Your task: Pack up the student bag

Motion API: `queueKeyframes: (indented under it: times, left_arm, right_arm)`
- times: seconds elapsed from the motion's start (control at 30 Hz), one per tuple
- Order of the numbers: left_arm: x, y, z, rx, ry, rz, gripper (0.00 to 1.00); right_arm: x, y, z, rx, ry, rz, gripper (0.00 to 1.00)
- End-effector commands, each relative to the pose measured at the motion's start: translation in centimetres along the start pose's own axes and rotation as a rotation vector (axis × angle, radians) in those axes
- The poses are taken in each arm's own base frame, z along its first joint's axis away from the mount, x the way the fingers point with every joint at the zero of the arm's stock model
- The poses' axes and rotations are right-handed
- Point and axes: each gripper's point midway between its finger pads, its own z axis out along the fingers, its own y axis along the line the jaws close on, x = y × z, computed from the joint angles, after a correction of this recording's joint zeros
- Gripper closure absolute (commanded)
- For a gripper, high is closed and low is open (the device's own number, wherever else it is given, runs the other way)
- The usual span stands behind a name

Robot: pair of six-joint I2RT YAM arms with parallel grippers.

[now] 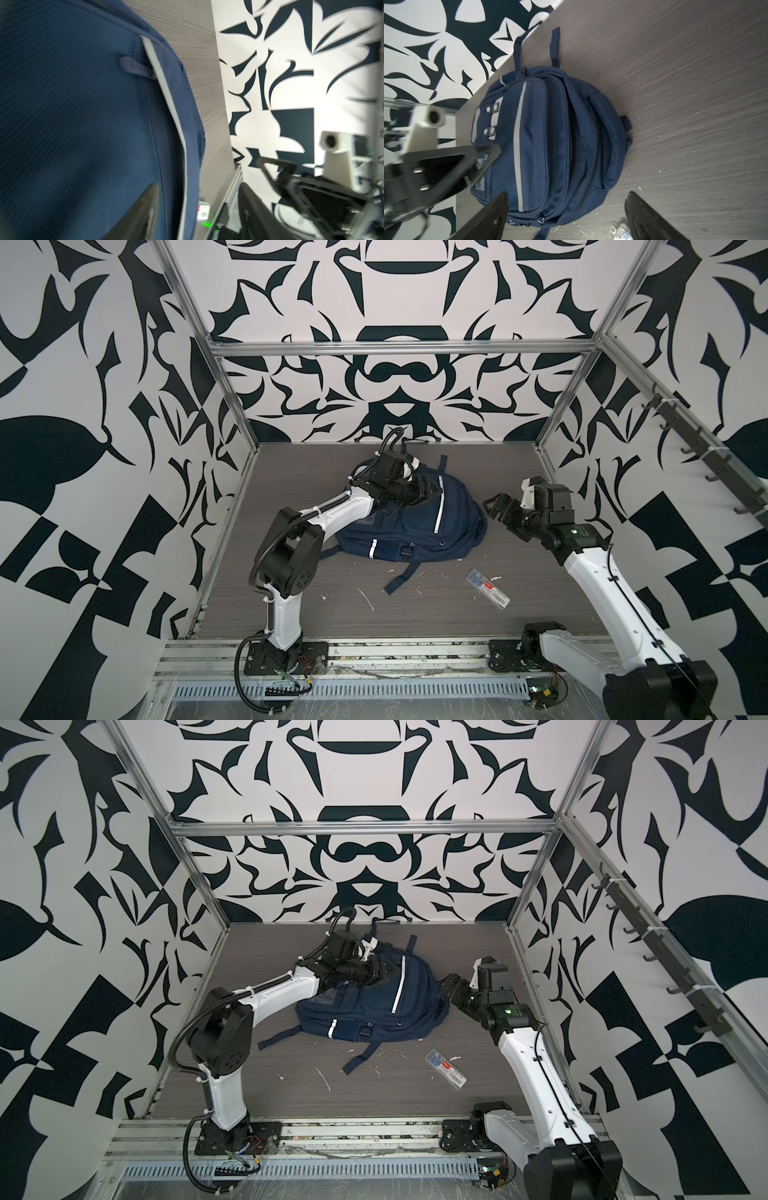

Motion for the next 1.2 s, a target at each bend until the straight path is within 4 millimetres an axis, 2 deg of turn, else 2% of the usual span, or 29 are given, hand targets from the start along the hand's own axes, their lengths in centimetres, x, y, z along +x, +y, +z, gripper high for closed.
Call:
queueKeyframes:
  times: [0.0,0.13,0.27,0.37,0.4,0.57,0.67,0.77,0.83,0.87,0.97,1.17]
  left_arm:
    - [1.6,-0.9,-5.5,-0.066,-0.011,0.046,0.26]
    - [6.1,1.8,-10.2,-0.172,0.02,0.005,0.19]
    - [10.3,4.9,-14.0,-0.201,0.016,-0.122,0.16]
    - [12.2,7.7,-15.3,-0.2,-0.006,-0.235,0.16]
    - [12.5,8.4,-15.5,-0.201,-0.02,-0.261,0.13]
    - [11.8,11.7,-15.2,-0.161,-0.102,-0.392,0.11]
    - [10.7,12.5,-14.1,-0.151,-0.117,-0.408,0.11]
    - [9.1,12.6,-13.1,-0.122,-0.137,-0.41,0.13]
    - [8.7,13.4,-12.2,-0.127,-0.146,-0.441,0.14]
    - [8.5,13.7,-12.1,-0.135,-0.158,-0.45,0.19]
    - [8.1,15.2,-12.4,-0.193,-0.22,-0.485,0.22]
    - [6.8,17.3,-11.9,-0.196,-0.333,-0.558,0.2]
  right_arm:
    - [1.4,0.6,0.0,-0.004,0.046,-0.078,0.1]
    - [4.4,2.0,0.4,0.002,0.113,-0.186,0.11]
    - [7.7,5.2,1.3,-0.079,0.164,-0.286,0.11]
    - [9.8,7.4,2.6,-0.187,0.192,-0.298,0.11]
    - [10.3,8.0,3.1,-0.216,0.196,-0.298,0.11]
    - [12.8,9.2,5.1,-0.254,0.265,-0.328,0.12]
    - [14.0,9.0,6.0,-0.232,0.315,-0.345,0.15]
    - [15.0,8.9,6.8,-0.224,0.332,-0.356,0.17]
    - [15.4,8.7,7.3,-0.216,0.342,-0.354,0.18]
    - [15.6,8.7,7.6,-0.213,0.346,-0.354,0.19]
    - [15.9,8.7,8.2,-0.201,0.352,-0.358,0.19]
    - [16.4,9.1,9.4,-0.19,0.352,-0.353,0.19]
